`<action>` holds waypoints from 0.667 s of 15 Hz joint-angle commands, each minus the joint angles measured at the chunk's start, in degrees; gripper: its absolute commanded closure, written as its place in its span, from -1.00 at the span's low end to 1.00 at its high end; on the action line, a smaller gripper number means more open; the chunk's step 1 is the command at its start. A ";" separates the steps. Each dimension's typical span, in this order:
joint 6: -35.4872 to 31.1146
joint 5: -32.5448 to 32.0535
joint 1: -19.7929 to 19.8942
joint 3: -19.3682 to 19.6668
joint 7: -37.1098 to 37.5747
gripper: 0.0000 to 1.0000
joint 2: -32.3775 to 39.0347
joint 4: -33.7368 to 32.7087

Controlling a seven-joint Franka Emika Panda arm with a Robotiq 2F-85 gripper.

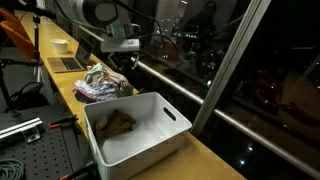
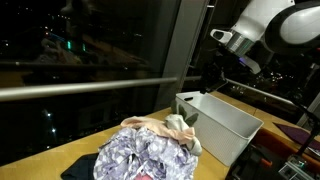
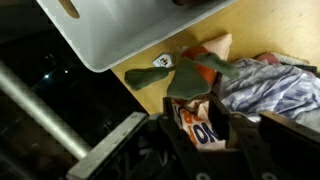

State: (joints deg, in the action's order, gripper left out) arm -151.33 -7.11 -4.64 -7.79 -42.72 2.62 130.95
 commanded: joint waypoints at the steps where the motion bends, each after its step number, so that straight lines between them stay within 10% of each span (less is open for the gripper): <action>1: 4.23 -1.26 0.76 1.59 -0.67 -0.46 -0.93 -1.08; 5: 3.11 -2.39 3.50 4.87 -2.22 -0.99 -1.06 0.66; 10: 0.40 -2.01 5.63 6.76 -6.46 -1.00 3.27 1.70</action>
State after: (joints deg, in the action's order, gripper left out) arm -149.00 -8.84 0.81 -1.27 -47.22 3.22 132.28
